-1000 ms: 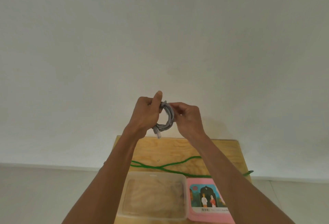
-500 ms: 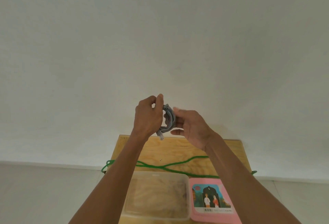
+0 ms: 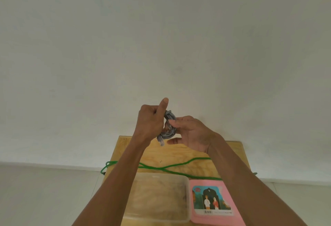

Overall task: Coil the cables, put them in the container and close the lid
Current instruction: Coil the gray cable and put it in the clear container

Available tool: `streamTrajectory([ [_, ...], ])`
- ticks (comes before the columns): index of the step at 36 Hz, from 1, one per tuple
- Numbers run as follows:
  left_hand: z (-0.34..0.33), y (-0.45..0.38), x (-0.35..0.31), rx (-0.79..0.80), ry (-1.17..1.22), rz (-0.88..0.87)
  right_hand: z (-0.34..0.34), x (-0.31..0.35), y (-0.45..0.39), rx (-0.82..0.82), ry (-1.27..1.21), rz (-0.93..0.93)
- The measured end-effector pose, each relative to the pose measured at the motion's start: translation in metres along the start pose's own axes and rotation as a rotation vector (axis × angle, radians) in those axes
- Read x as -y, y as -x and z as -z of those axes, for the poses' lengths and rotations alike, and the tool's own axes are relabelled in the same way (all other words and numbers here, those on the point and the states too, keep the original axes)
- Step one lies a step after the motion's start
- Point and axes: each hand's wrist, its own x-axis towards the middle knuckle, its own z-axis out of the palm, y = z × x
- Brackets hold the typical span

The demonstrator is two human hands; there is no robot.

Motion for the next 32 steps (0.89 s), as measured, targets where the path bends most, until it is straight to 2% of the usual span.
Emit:
streamTrajectory([
  [4, -0.005, 0.002, 0.001, -0.023, -0.034, 0.013, -0.002, 0.0, 0.002, -0.03, 0.065, -0.001],
  [9, -0.003, 0.001, 0.004, -0.08, -0.114, 0.013, -0.005, 0.004, 0.006, -0.201, 0.371, 0.054],
  [13, -0.007, 0.003, 0.005, -0.117, -0.128, 0.05, -0.017, 0.0, 0.007, -0.448, 0.65, 0.194],
  [15, -0.009, 0.002, 0.006, -0.148, -0.143, 0.069, -0.023, -0.003, 0.008, -0.564, 0.706, 0.256],
  [17, -0.008, 0.0, 0.008, -0.178, -0.143, 0.108, -0.025, -0.009, 0.01, -0.622, 0.75, 0.35],
  [20, -0.008, 0.0, 0.01, -0.21, -0.121, 0.174, -0.025, -0.023, 0.006, -0.647, 1.099, 0.625],
  [22, -0.008, -0.001, 0.01, -0.235, -0.114, 0.179, -0.029, -0.032, 0.001, -0.71, 1.284, 0.723],
  [25, -0.007, -0.004, 0.005, -0.258, -0.109, 0.157, -0.039, -0.035, -0.002, -0.792, 1.309, 0.749],
  [28, -0.007, -0.005, 0.002, -0.279, -0.123, 0.143, -0.047, -0.036, -0.006, -0.839, 1.284, 0.691],
  [32, -0.003, -0.001, 0.004, -0.201, -0.128, 0.104, -0.05, -0.034, -0.009, -0.796, 1.229, 0.642],
])
